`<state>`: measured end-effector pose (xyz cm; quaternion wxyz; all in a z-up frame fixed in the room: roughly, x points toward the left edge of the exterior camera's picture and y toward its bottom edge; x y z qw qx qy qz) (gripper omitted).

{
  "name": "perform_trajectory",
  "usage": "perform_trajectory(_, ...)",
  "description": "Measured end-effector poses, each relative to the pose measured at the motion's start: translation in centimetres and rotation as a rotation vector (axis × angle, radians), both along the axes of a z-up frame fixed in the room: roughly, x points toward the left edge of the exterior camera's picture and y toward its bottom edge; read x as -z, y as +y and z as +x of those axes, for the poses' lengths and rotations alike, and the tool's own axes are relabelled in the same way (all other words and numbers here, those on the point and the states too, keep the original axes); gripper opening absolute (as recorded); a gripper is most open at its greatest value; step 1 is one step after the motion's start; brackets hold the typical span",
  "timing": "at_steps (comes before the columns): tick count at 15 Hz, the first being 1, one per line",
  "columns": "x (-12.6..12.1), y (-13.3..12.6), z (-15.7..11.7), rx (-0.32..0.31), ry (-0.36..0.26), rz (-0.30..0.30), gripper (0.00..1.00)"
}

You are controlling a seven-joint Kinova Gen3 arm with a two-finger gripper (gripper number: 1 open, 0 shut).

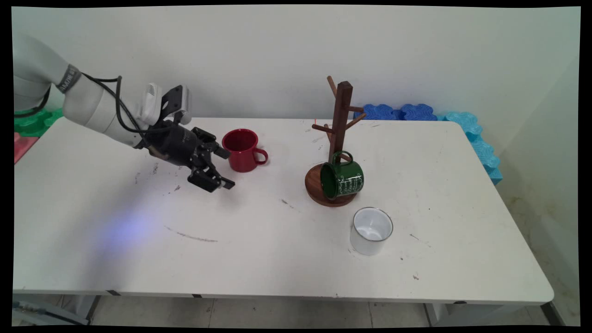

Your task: Pick up the green mug from the rack

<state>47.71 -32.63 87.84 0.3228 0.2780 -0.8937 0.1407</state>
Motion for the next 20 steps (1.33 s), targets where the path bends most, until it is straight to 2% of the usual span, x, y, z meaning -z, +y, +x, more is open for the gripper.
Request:
perform_trajectory(3, -0.1, 0.4, -1.0, -0.040, 0.064, 0.049, 1.00)
perform_trajectory(13, 0.5, 0.5, -4.8, -0.134, 0.211, 0.156, 1.00)
perform_trajectory(20, 1.2, -0.5, -7.9, -0.184, 0.296, 0.197, 1.00)
